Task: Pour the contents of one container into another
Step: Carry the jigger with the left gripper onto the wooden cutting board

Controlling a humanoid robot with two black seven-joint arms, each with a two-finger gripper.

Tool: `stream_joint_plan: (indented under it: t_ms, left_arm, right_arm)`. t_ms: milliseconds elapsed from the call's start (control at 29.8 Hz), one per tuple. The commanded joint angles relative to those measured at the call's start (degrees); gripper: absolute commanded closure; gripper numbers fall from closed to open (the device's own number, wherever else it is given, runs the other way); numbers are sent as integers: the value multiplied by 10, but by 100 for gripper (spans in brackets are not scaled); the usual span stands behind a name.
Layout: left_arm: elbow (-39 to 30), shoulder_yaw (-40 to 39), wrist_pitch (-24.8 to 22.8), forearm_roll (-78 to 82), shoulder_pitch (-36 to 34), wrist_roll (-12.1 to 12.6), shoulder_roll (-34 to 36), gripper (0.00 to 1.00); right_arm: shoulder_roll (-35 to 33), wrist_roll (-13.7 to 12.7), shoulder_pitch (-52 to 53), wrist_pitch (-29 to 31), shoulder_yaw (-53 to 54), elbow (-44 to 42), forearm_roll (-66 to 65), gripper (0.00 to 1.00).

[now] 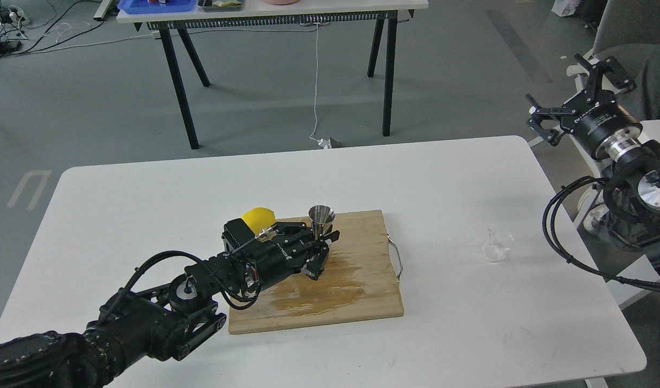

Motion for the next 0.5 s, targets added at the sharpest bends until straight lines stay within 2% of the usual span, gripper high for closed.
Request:
stream_joint_plan:
  t_ms: [0, 101, 268, 469]
  left_arm:
    - [-2, 0, 0, 0, 2, 0, 0, 89]
    - [-4, 0, 0, 0, 1, 0, 0, 79]
    - [-9, 0, 0, -2, 1, 0, 0, 77]
    - [-11, 0, 0, -2, 1, 0, 0, 66]
  right_arm:
    - [3, 1, -1, 0, -1, 0, 0, 1]
    - [4, 0, -1, 0, -1, 0, 0, 1]
    - [4, 1, -1, 0, -1, 0, 0, 1]
    - [2, 1, -2, 0, 0, 1, 0, 1]
